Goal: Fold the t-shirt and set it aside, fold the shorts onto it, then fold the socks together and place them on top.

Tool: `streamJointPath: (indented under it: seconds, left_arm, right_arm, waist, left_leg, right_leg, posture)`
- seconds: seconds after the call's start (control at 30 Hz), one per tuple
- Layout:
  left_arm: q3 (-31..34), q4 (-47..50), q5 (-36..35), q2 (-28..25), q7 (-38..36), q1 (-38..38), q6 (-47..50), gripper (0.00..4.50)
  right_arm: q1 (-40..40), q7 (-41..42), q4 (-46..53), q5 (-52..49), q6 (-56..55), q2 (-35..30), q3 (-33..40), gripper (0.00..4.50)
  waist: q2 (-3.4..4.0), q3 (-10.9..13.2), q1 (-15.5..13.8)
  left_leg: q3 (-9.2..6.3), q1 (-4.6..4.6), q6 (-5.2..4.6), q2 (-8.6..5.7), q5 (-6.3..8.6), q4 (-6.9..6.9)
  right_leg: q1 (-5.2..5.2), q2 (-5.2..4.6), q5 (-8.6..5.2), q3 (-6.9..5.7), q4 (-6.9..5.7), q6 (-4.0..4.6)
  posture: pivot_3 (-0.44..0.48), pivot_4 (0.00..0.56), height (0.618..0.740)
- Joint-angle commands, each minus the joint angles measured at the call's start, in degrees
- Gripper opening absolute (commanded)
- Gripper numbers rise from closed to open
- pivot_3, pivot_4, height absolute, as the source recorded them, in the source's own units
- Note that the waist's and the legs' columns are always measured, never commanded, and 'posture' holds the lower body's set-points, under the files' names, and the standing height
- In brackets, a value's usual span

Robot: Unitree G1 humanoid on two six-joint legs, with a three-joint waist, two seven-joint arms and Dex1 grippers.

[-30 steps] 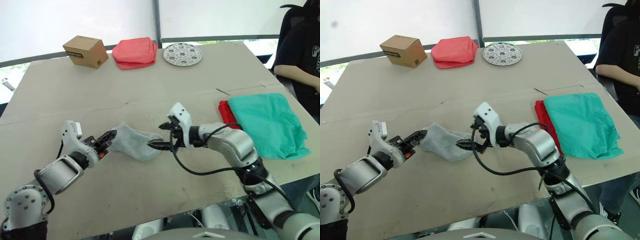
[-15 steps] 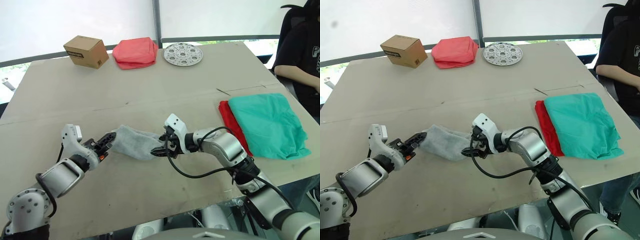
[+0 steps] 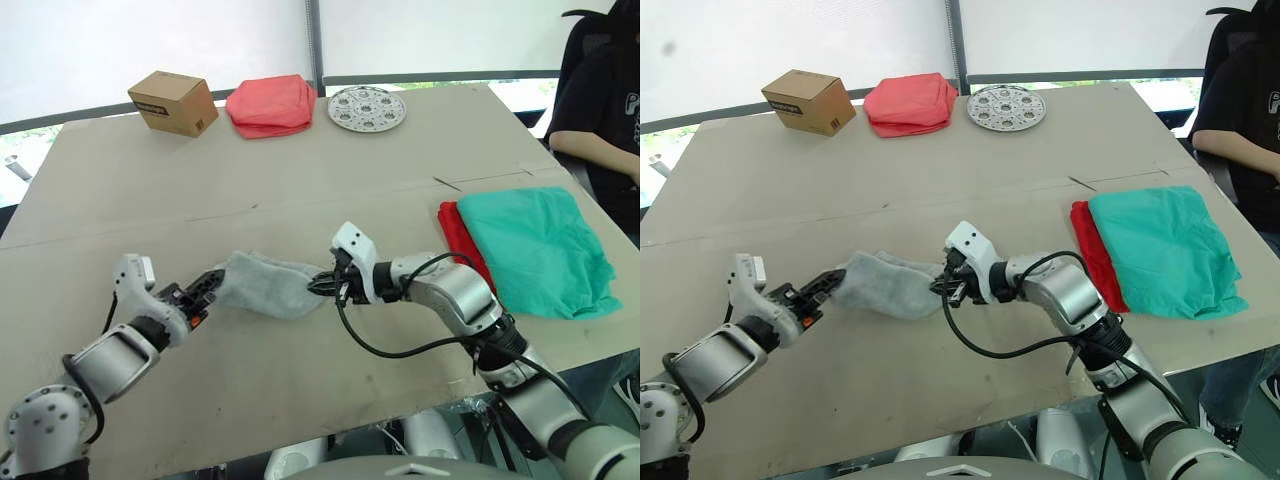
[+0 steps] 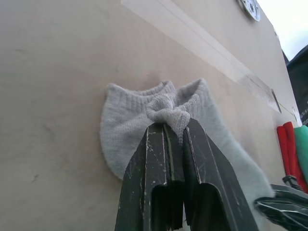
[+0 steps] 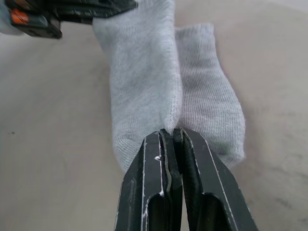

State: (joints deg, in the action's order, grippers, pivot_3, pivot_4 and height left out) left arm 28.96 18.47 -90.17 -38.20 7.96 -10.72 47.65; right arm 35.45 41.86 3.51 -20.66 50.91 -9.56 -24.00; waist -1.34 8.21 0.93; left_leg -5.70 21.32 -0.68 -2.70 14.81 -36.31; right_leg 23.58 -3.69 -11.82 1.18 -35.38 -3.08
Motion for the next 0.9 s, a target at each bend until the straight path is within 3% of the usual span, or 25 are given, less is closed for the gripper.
streamJointPath:
  seconds: [0.03,0.3,0.53,0.6,0.73,0.87,0.9]
  left_arm:
    - [3.0,-0.3,-1.8,-2.8,-2.6,0.8,1.2,0.0]
    - [1.3,-2.9,-0.2,-4.3,-2.2,4.3,3.5,0.0]
    - [-4.8,-1.1,11.9,-2.7,-1.3,4.5,3.1,0.0]
    - [-5.9,0.2,16.3,-3.0,-2.0,4.3,2.3,0.8]
    - [-4.7,1.1,19.2,-2.0,-2.6,4.3,1.8,2.52]
    - [-1.2,0.5,19.8,-2.4,-6.9,3.3,1.2,4.5]
    - [0.3,0.6,19.1,-2.5,-9.5,3.0,0.7,4.5]
  right_arm:
    - [2.9,2.2,3.0,-3.0,1.0,-0.3,3.1,0.03]
    - [7.7,4.9,-4.0,-2.1,0.0,-1.8,3.1,0.03]
    - [10.7,6.1,-19.4,4.4,-7.7,-0.4,0.3,0.03]
    - [10.6,6.6,-21.2,5.3,-9.9,0.2,0.2,0.0]
    - [9.2,5.4,-19.6,6.8,-11.2,0.2,0.7,1.55]
    - [6.6,3.4,-14.4,7.6,-10.6,-1.0,2.2,3.63]
    - [5.3,3.8,-10.9,6.3,-9.6,-1.9,3.2,4.12]
  waist:
    - [0.03,0.0,0.0]
    - [0.02,0.0,0.0]
    - [0.02,0.0,0.1]
    - [0.02,0.0,0.1]
    - [0.04,0.0,0.1]
    - [0.04,0.0,0.1]
    - [0.05,0.1,0.1]
  left_leg:
    - [0.0,0.0,-0.01,0.0,0.0,0.0]
    - [0.01,0.0,0.0,-0.01,0.0,0.01]
    - [0.06,-0.03,0.07,-0.09,-0.04,0.04]
    - [0.06,-0.02,0.19,-0.08,-0.1,0.07]
    - [0.05,-0.01,0.21,0.01,-0.11,0.12]
    - [0.04,-0.01,0.2,0.02,-0.1,0.11]
    - [0.04,-0.01,0.2,0.02,-0.1,0.11]
  right_leg:
    - [0.0,0.0,0.0,-0.01,0.0,0.0]
    - [0.0,0.0,0.02,-0.01,0.02,-0.03]
    - [0.0,0.01,0.02,0.03,0.01,-0.03]
    - [0.01,0.01,0.03,0.04,0.02,-0.04]
    - [0.02,0.0,0.05,0.05,0.01,-0.08]
    - [0.04,-0.01,0.04,0.04,0.02,-0.05]
    - [0.04,0.0,0.03,0.04,0.02,-0.05]
  posture:
    - [0.0,0.15,0.74]
    - [0.0,0.15,0.74]
    - [0.0,0.15,0.74]
    - [0.0,0.15,0.74]
    - [0.0,0.15,0.74]
    - [0.0,0.15,0.74]
    - [0.0,0.15,0.74]
